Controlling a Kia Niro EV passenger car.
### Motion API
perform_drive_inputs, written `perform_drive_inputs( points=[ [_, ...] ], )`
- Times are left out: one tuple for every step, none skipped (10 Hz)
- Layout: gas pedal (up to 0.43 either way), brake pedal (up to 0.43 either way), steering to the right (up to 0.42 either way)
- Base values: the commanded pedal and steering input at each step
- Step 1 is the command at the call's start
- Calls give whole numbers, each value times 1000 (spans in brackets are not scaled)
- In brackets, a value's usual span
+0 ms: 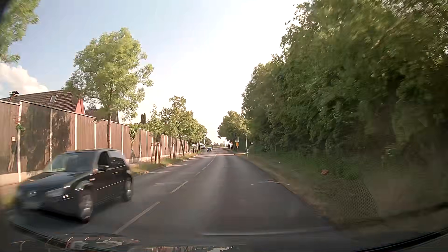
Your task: Follow the waypoints while adhering to traffic rules and regulations
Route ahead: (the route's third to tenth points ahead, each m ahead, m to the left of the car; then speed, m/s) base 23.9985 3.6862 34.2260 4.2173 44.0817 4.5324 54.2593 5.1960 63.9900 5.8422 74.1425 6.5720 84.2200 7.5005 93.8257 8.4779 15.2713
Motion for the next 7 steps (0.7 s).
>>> perform_drive_inputs(
  points=[
    [0, 12, -11],
    [0, 12, -11],
    [0, 12, -11],
    [0, 12, -11],
    [0, 12, -11],
    [0, 12, -11],
    [0, 12, -12]
  ],
)
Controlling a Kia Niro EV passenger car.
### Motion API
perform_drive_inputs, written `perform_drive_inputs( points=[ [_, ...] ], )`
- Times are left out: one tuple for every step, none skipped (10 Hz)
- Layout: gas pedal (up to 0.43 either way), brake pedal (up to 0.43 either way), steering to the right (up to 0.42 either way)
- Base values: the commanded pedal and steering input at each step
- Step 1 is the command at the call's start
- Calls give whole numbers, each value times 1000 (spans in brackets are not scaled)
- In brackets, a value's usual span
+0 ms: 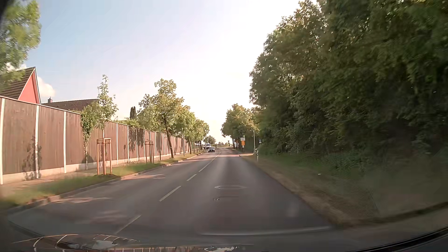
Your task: Follow the waypoints while adhering to traffic rules and regulations
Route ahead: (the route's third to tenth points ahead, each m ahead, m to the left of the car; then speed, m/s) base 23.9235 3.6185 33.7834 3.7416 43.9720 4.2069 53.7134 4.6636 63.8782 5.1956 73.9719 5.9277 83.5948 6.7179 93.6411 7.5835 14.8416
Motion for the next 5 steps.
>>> perform_drive_inputs(
  points=[
    [0, 12, -12],
    [0, 12, -12],
    [0, 12, -12],
    [0, 12, -12],
    [0, 12, -14]
  ],
)
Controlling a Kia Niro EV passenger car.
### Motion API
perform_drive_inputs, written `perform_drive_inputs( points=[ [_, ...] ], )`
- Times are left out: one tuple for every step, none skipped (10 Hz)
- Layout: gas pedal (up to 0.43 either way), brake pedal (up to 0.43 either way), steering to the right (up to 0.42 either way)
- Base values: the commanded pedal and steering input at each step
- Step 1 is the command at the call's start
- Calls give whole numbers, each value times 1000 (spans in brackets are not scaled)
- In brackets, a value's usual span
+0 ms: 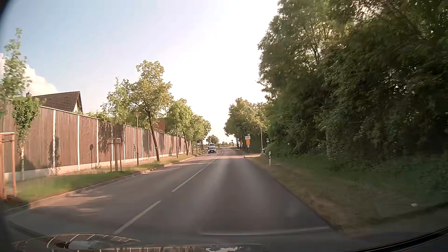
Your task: Follow the waypoints while adhering to traffic rules and regulations
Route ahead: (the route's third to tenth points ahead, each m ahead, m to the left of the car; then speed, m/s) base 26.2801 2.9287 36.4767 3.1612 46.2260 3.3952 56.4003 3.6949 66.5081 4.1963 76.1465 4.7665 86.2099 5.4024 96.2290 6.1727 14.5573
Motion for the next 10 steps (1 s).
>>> perform_drive_inputs(
  points=[
    [0, 12, -14],
    [0, 12, -14],
    [0, 12, -14],
    [0, 12, -14],
    [0, 12, -11],
    [0, 12, -9],
    [0, 12, -8],
    [0, 30, -7],
    [0, 61, -7],
    [0, 85, -7]
  ],
)
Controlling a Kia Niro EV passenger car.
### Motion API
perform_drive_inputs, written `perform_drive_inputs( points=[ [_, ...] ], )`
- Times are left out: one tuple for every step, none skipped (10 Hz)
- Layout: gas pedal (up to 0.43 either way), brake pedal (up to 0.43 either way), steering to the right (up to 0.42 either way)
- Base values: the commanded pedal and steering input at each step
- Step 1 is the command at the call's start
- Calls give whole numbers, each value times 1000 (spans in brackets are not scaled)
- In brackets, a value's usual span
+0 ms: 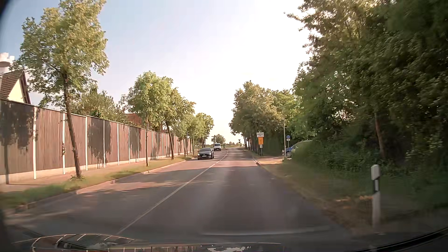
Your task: Follow the waypoints while adhering to traffic rules and regulations
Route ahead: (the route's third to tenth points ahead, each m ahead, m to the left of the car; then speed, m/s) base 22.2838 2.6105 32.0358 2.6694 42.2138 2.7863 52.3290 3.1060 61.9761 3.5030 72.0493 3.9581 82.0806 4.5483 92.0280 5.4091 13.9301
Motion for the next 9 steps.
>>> perform_drive_inputs(
  points=[
    [0, 98, -7],
    [0, 128, -8],
    [0, 128, -9],
    [0, 134, -8],
    [0, 134, -5],
    [0, 134, -2],
    [0, 146, -1],
    [0, 159, -1],
    [0, 171, 0]
  ],
)
